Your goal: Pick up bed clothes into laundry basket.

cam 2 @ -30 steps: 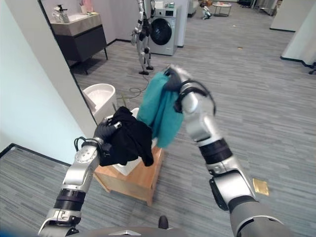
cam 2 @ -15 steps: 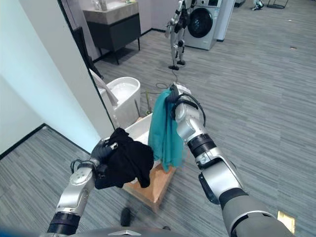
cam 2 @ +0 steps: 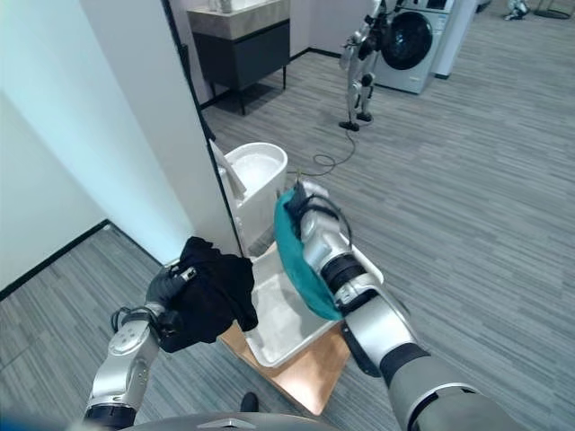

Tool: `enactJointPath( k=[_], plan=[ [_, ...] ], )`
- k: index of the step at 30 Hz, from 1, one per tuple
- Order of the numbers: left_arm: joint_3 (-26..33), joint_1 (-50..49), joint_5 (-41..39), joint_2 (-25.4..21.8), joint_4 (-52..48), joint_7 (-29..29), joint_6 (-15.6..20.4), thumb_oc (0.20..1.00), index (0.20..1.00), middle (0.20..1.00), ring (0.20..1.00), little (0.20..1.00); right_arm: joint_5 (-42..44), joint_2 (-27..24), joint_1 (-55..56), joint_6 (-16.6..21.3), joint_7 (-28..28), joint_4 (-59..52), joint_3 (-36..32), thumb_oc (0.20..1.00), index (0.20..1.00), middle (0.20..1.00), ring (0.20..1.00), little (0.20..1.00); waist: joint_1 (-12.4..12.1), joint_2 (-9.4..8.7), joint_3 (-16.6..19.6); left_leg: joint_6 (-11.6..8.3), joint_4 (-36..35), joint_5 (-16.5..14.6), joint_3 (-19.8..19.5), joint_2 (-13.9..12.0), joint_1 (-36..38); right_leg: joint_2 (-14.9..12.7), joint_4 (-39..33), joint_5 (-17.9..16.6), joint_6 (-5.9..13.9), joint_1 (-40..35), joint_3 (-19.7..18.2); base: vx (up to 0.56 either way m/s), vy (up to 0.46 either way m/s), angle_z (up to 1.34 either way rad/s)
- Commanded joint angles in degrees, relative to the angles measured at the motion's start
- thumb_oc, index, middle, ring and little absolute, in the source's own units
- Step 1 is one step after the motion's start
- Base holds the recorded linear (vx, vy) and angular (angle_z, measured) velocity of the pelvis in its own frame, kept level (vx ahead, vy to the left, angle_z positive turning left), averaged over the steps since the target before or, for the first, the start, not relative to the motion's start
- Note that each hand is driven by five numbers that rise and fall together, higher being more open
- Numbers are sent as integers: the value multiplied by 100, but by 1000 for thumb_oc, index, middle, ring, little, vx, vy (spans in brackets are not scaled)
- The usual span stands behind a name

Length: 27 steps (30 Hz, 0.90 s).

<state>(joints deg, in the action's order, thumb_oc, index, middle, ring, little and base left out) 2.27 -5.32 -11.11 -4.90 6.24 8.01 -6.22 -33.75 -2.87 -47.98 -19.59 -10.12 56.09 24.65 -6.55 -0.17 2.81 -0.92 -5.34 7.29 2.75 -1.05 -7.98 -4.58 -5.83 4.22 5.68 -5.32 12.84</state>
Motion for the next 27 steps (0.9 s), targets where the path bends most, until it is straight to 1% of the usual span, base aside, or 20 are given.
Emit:
enactJointPath(
  k=[1,3,7,8,9,10,13,14,16,18,19,20,21,22,23,24,25,26,27],
  plan=[
    [-34,311,-317,-17,-332,183,469,200,200,200,200,200,4,-129,-465,181,-483,349,89,200,200,200,200,200,-12,-127,240,-470,34,28,128,-281,-17,29,83,-136,-272,117,-4,-17,35,12],
    [-38,289,-314,49,-331,214,470,200,200,200,200,200,126,85,-176,168,-735,859,57,200,200,200,200,200,-84,-74,135,-434,34,54,76,-238,-106,13,83,-114,-227,164,38,-19,67,2],
    [-15,224,-347,114,-356,218,484,200,200,200,200,200,256,270,22,193,-925,1178,-6,200,200,200,200,200,-153,-18,48,-394,34,72,50,-201,-174,-14,83,-105,-183,215,57,-23,75,3],
    [-35,195,-356,149,-359,207,529,200,200,200,200,200,394,408,177,290,-1022,1391,-44,200,200,200,200,200,-187,11,10,-380,34,83,43,-189,-230,-36,83,-114,-161,269,59,-47,124,7],
    [-94,195,-348,189,-336,198,582,200,200,200,200,200,513,473,328,423,-1145,1562,-106,1000,1000,1000,1000,1000,-226,36,-30,-372,34,96,45,-175,-295,-45,83,-111,-149,316,83,-42,119,7],
    [-139,217,-353,217,-310,203,610,200,200,200,200,200,594,492,354,435,-1169,1707,-187,1000,1000,1000,1000,1000,-241,45,-42,-375,34,102,38,-166,-326,-46,83,-110,-144,334,103,-30,84,4],
    [-310,288,-366,265,-254,230,665,200,200,200,200,200,500,503,411,556,-1178,1821,-50,1000,1000,1000,1000,1000,-299,61,-67,-383,34,118,14,-157,-395,-62,83,-108,-124,357,184,-10,50,12],
    [-348,342,-378,269,-247,209,682,200,200,200,200,200,466,439,372,589,-1188,1697,5,1000,1000,1000,1000,1000,-294,57,-73,-380,34,112,15,-162,-392,-66,83,-104,-119,358,189,-11,52,22],
    [-399,475,-390,248,-255,119,750,200,200,200,200,200,349,225,305,817,-1227,1187,149,1000,1000,1000,1000,1000,-219,14,-89,-366,34,89,52,-185,-352,-67,83,-109,-98,354,159,-20,46,10],
    [-395,595,-340,211,-316,-77,841,200,200,200,200,200,375,-218,373,1029,-921,-262,174,1000,1000,1000,1000,1000,-59,-49,-142,-346,34,32,162,-224,-234,-82,83,-140,-67,334,50,-7,53,-7],
    [-373,613,-332,169,-456,-174,811,200,200,200,200,200,538,-762,663,1204,-295,-2204,31,1000,1000,1000,1000,1000,178,-142,-129,-330,34,-96,314,-262,-95,-122,83,-131,-44,302,-58,-3,45,-9],
    [-388,606,-336,174,-466,-176,802,200,200,200,200,200,549,-825,720,1148,-225,-2335,22,1000,1000,1000,1000,1000,157,-129,-129,-326,34,-59,318,-269,-108,-115,83,-162,-51,319,-71,37,48,-27],
    [-379,634,-360,145,-545,-218,773,200,200,200,200,200,860,-1080,954,1155,118,-3369,-252,1000,1000,1000,1000,1000,338,-177,-94,-325,34,-144,418,-304,-34,-142,83,-141,-36,308,-127,-10,27,-37],
    [-387,639,-393,139,-604,-249,778,200,200,200,200,200,1083,-1186,1216,1091,360,-4071,-442,1000,1000,1000,1000,1000,414,-187,-68,-315,34,-133,480,-333,-28,-142,83,-192,-42,345,-190,49,36,-41],
    [-401,625,-388,83,-713,-271,734,200,200,200,200,200,1503,-1361,1467,963,801,-5188,-796,1000,1000,1000,1000,1000,541,-232,-11,-315,34,-229,561,-339,50,-167,83,-152,-22,332,-260,15,28,-34],
    [-427,647,-391,45,-741,-295,731,200,200,200,200,200,1812,-1446,1714,721,1059,-5984,-1052,1000,1000,1000,1000,1000,608,-265,33,-305,34,-236,621,-352,80,-167,83,-184,-28,348,-335,72,23,-43],
    [-417,701,-382,16,-796,-313,695,200,200,200,200,200,1985,-1641,1762,608,1235,-6660,-1311,1000,1000,1000,1000,1000,740,-289,83,-292,34,-312,676,-360,139,-189,83,-150,-10,332,-379,10,11,-59],
    [-435,702,-385,15,-805,-317,686,200,200,200,200,200,2006,-1677,1811,541,1259,-6761,-1334,1000,1000,1000,1000,1000,710,-282,86,-289,34,-270,684,-373,113,-177,83,-190,-22,364,-398,56,27,-50],
    [-460,863,-267,-11,-812,-439,716,200,200,200,200,200,2263,-1956,1831,320,1490,-7763,-1785,1000,1000,1000,1000,1000,978,-310,154,-260,34,-387,809,-372,221,-213,83,-174,12,355,-514,4,40,-42]
  ],
)
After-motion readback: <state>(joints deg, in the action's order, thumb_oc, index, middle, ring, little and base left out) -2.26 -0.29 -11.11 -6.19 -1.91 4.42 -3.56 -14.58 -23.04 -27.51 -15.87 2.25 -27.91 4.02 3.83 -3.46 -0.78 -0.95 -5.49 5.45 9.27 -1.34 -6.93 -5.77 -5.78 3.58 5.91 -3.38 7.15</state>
